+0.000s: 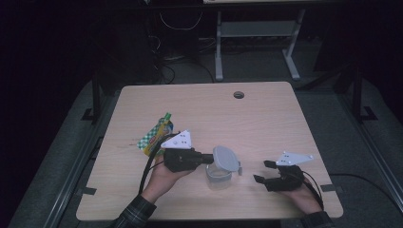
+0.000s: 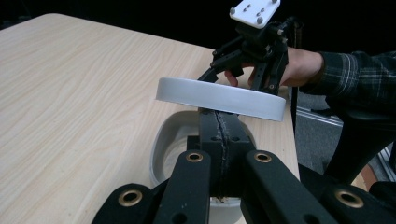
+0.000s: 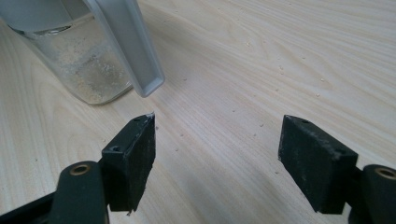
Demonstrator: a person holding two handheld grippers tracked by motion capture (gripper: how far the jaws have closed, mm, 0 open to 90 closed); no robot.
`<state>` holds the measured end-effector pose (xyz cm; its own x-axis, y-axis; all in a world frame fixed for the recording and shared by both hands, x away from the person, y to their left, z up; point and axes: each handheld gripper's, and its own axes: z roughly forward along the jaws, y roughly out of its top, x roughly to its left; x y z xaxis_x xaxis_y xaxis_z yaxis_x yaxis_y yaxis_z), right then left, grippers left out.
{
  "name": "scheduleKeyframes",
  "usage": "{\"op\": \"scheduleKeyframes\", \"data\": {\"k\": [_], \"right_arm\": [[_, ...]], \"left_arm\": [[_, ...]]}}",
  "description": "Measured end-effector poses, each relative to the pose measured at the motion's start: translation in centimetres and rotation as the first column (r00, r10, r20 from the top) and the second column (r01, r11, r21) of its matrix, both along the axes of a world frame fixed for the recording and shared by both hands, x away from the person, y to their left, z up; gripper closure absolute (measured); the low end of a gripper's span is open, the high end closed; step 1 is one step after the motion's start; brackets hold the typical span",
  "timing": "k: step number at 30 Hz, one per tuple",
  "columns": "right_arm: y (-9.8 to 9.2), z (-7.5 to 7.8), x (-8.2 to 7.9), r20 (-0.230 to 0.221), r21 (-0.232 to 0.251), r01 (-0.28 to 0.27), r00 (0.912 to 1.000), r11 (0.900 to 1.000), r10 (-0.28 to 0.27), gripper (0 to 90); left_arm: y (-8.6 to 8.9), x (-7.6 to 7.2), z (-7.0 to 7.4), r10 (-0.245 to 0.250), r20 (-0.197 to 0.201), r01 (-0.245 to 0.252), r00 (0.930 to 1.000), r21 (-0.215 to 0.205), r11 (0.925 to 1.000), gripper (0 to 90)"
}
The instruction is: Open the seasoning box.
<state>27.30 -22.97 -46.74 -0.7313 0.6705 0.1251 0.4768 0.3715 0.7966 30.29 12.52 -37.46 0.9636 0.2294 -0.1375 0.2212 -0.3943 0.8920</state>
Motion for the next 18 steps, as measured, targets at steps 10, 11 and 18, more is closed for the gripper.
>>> {"op": "scheduleKeyframes", "data": {"k": [10, 11, 18], "right_arm": [[0.0, 0.0, 0.0, -0.003, 0.002, 0.0, 1.0, 1.0, 0.0, 27.1], [0.0, 0.0, 0.0, -0.003, 0.001, 0.0, 1.0, 1.0, 0.0, 27.1], [0.0, 0.0, 0.0, -0.001, 0.0, -0.003, 1.0, 1.0, 0.003, 27.1]], "left_arm": [[-0.8, 0.3, 0.7, -0.018, 0.016, 0.018, 0.9997, -0.012, 0.9998, 90.0], [-0.9, 0.3, 0.8, -0.018, 0.016, 0.019, 0.9997, -0.015, 0.9997, 90.0], [-1.7, 0.5, 1.1, -0.034, 0.025, 0.035, 0.9991, -0.022, 0.9992, 90.0]]}}
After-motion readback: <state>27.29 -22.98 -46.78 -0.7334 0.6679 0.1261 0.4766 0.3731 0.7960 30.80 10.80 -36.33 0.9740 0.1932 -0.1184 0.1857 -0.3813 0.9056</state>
